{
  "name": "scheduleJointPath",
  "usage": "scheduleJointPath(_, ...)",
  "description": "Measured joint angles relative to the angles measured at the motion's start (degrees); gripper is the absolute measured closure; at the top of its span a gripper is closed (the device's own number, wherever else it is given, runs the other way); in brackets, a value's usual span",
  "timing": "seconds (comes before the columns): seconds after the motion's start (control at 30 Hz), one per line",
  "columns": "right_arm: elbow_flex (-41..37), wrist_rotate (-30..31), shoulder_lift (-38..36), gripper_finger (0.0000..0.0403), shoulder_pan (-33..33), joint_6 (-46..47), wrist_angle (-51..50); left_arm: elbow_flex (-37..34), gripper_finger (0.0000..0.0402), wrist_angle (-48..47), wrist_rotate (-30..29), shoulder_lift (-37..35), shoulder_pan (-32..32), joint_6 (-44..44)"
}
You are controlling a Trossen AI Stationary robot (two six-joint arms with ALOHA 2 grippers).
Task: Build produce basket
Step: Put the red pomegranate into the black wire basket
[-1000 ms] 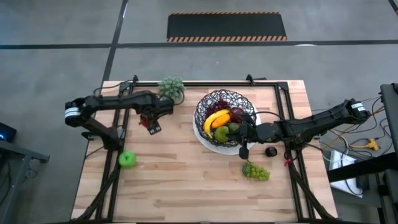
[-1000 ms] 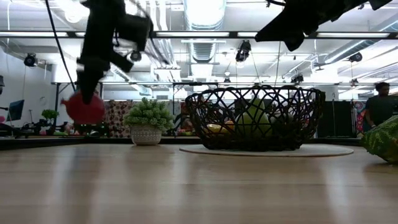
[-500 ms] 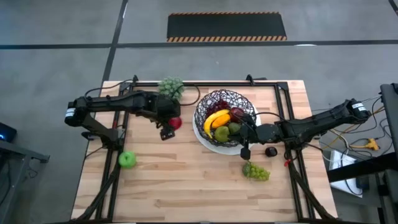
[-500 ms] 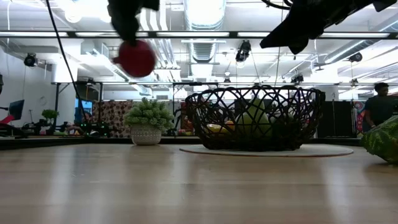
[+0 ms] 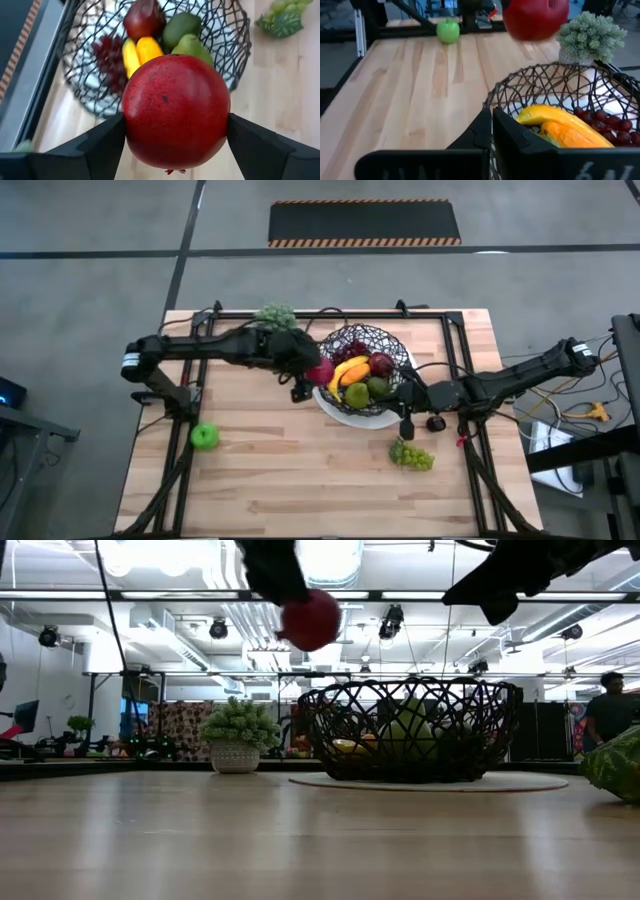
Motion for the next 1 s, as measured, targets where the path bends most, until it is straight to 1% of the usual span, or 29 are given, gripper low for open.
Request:
scheduleJointPath(0.13, -1.3, 0.1, -1.2, 0.0394, 0.0, 0.4, 0.7, 0.0, 0.0104, 5.9, 2.2, 3.1, 0.4, 1.8)
scheduleJointPath(0.23, -1.8, 0.1, -1.4, 0.0394, 0.0, 0.8, 0.7, 0.0, 0.0104, 8.9, 2.6, 5.2, 0.8, 1.8)
scheduleJointPath(0.63, -1.8, 0.0, -1.0, 0.0394, 0.0, 0.9, 2.0, 0.7, 0.0104, 10.6, 2.5, 13.1, 2.9, 1.8)
scheduleJointPath(0.87, -1.8, 0.0, -0.8, 0.0394, 0.0, 0.9, 2.2, 0.6, 0.0104, 11.9, 2.4, 14.9, 3.8, 1.8)
scheduleJointPath(1.0, -1.8, 0.0, -0.8, 0.0394, 0.0, 1.7, 2.2, 0.0, 0.0104, 14.1, 2.2, 14.9, 4.5, 1.7)
